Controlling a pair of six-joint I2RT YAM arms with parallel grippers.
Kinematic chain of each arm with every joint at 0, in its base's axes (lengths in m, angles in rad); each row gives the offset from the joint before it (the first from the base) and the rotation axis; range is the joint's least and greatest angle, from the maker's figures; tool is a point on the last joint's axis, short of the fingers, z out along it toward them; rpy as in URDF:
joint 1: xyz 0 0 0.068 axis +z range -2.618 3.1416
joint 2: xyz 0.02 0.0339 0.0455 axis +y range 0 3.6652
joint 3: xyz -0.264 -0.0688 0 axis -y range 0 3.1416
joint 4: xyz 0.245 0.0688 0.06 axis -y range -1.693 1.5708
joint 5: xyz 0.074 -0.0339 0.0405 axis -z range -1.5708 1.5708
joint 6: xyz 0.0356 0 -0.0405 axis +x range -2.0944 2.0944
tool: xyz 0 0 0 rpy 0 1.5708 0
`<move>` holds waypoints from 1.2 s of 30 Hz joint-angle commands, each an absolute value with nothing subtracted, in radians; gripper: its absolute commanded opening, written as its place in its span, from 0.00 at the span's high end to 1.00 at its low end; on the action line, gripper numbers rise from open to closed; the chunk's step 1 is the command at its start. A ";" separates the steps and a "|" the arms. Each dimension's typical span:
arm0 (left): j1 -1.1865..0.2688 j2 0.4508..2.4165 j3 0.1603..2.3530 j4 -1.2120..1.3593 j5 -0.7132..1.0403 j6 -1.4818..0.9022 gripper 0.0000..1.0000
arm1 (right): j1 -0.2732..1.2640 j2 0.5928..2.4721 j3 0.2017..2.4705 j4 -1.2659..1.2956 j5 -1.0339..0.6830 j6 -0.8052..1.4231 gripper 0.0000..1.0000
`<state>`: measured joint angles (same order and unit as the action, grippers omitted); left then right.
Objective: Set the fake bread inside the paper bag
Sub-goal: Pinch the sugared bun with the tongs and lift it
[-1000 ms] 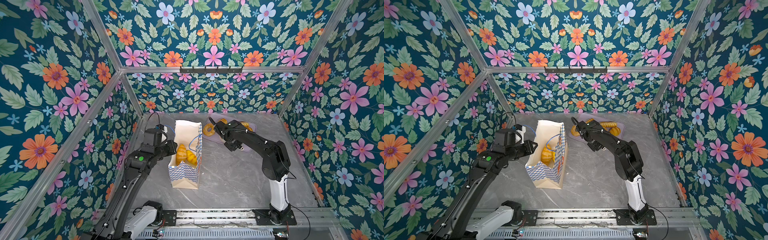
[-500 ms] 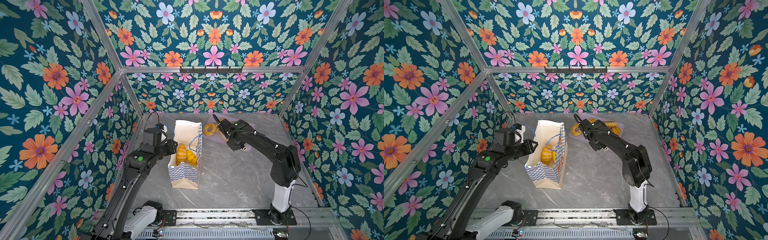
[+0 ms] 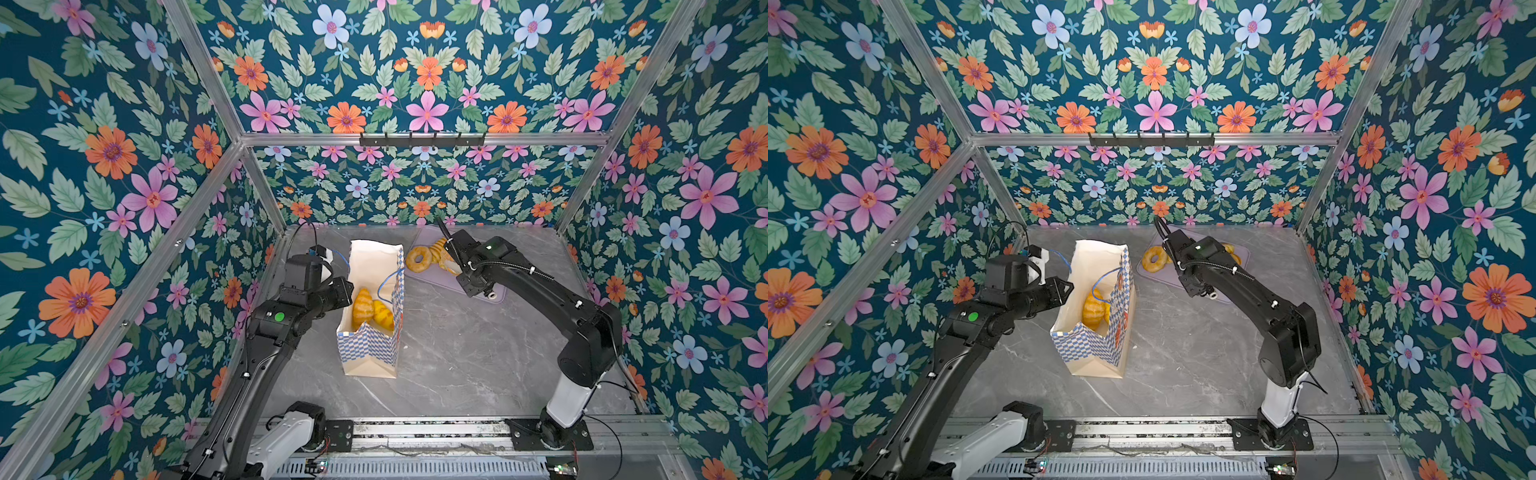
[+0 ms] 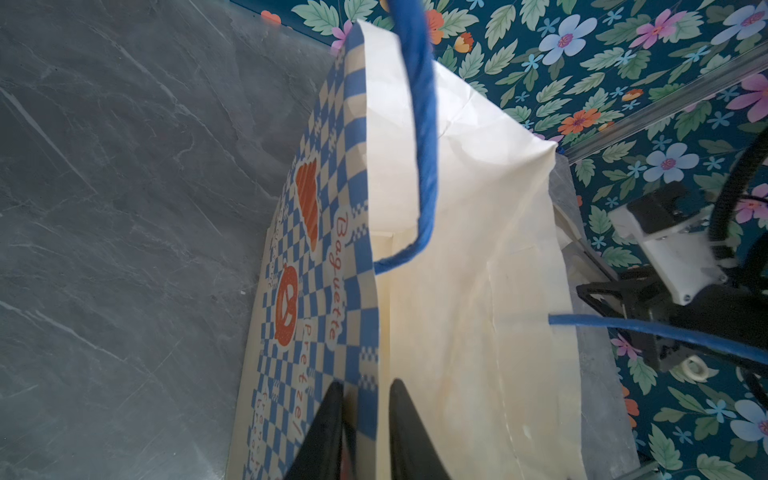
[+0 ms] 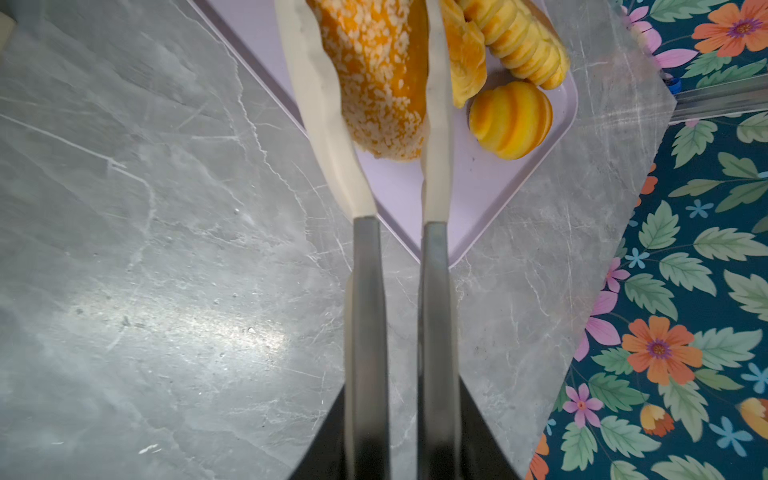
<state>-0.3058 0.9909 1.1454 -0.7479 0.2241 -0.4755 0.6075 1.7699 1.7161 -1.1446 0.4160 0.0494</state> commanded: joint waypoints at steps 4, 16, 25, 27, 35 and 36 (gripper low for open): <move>-0.305 1.000 1.151 -0.756 0.209 -0.475 0.79 | 0.606 1.718 1.756 -1.111 0.344 0.095 0.70; -0.304 0.997 1.150 -0.753 0.210 -0.474 0.79 | 0.604 1.612 1.817 -1.047 0.120 0.156 0.70; -0.304 0.986 1.147 -0.753 0.211 -0.475 0.79 | 0.604 1.595 1.894 -1.019 -0.065 0.197 0.70; -0.304 0.982 1.146 -0.753 0.210 -0.475 0.79 | 0.604 1.597 1.912 -1.013 -0.108 0.211 0.70; -0.305 0.983 1.148 -0.752 0.213 -0.475 0.79 | 0.605 1.603 1.951 -0.972 -0.260 0.256 0.70; -0.305 0.981 1.147 -0.752 0.212 -0.476 0.79 | 0.605 1.603 1.953 -0.965 -0.271 0.260 0.69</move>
<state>-0.3058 0.9840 1.1469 -0.7601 0.2127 -0.4751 0.6029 1.6035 1.9438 -1.0344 -0.1921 0.2333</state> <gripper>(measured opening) 0.210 0.308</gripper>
